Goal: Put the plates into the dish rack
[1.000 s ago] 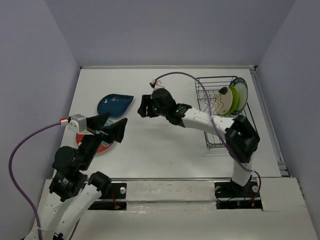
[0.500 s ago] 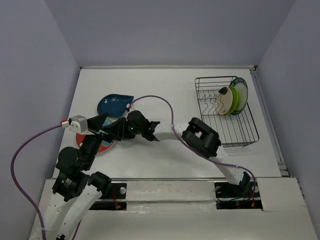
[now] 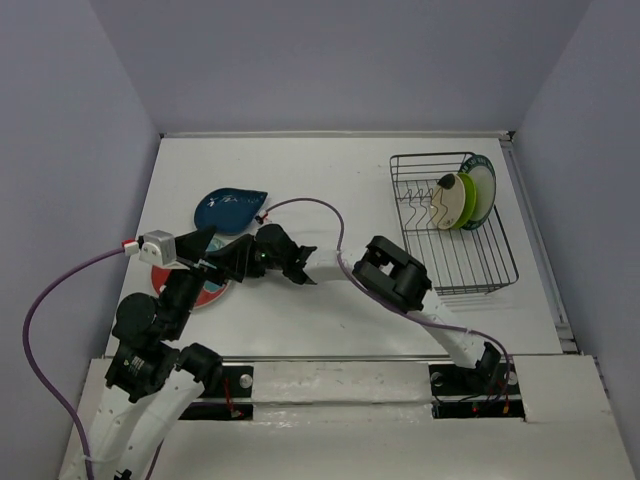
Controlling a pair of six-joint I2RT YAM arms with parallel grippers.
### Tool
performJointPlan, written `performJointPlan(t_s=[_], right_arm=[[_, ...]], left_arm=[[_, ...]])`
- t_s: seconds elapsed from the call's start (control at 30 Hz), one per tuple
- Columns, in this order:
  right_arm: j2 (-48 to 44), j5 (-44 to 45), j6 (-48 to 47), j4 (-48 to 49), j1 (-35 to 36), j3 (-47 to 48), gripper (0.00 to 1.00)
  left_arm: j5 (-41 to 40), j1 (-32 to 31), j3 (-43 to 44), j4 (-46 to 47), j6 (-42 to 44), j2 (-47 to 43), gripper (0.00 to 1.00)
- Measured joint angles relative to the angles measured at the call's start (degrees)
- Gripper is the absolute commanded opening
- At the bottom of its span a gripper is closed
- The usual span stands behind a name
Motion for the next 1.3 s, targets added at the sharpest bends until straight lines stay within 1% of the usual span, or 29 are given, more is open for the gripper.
performJointPlan(t_s=[0.1,0.23,0.33,0.4,0.5,0.6,0.67,0.73,0.8,0.83,0.93,0.97,1.07,1.13,1.3], right_arm=[[-0.48,0.24,2.23,2.23,-0.13,-1.97,0.07],[-3.72,0.0,1.55,3.28,-0.11,-6.84,0.07],[-9.35,1.2,-0.85,2.84,-0.09,-13.53,0.07],[-14.8,2.97,-4.2,1.57,-0.04,-18.23,0.07],[-25.33,9.44,-11.58,-3.69,0.11,-25.49,0.07],[-37.99,17.33,-20.11,-12.2,-0.7,-31.34,0.07],[-45.13,21.4,-24.7,-16.72,-2.34,-32.87,0.07],[-52.94,25.57,-29.99,-21.77,-5.84,-33.29,0.07],[-59.47,28.85,-34.14,-24.68,-10.32,-33.29,0.07],[-64.02,31.3,-37.05,-26.6,-14.27,-32.92,0.07],[-70.58,38.21,-45.13,-31.12,-24.11,-28.65,0.07],[-71.32,40.19,-47.76,-31.67,-26.36,-27.21,0.07],[-71.84,50.73,-58.07,-33.03,-32.83,-21.99,0.07],[-70.86,54.99,-64.87,-34.18,-34.77,-19.28,0.07],[-66.86,56.43,-74.34,-36.54,-36.94,-16.52,0.07]], left_arm=[[0.22,0.13,0.0,0.0,0.0,0.0,0.99],[0.48,0.35,0.0,0.02,0.0,0.0,0.99],[0.61,0.59,0.0,0.02,0.0,0.0,0.99],[0.61,0.63,0.0,0.02,0.0,-0.02,0.99],[0.61,0.63,0.0,0.0,0.0,-0.02,0.99],[0.66,0.63,0.0,0.04,0.0,-0.02,0.99],[0.68,0.66,0.0,0.04,0.0,-0.02,0.99],[0.79,0.66,0.0,0.04,0.0,-0.04,0.99],[0.9,0.66,0.0,0.04,0.0,-0.07,0.99],[0.98,0.66,0.0,0.04,0.0,-0.09,0.99],[1.27,0.68,0.0,0.07,0.0,-0.2,0.99],[1.38,0.68,0.0,0.07,0.0,-0.28,0.99],[1.53,0.68,0.0,0.11,0.0,-0.7,0.99],[1.64,0.68,0.0,0.22,0.0,-0.9,0.99],[1.7,0.68,0.0,0.42,0.02,-0.9,0.99]])
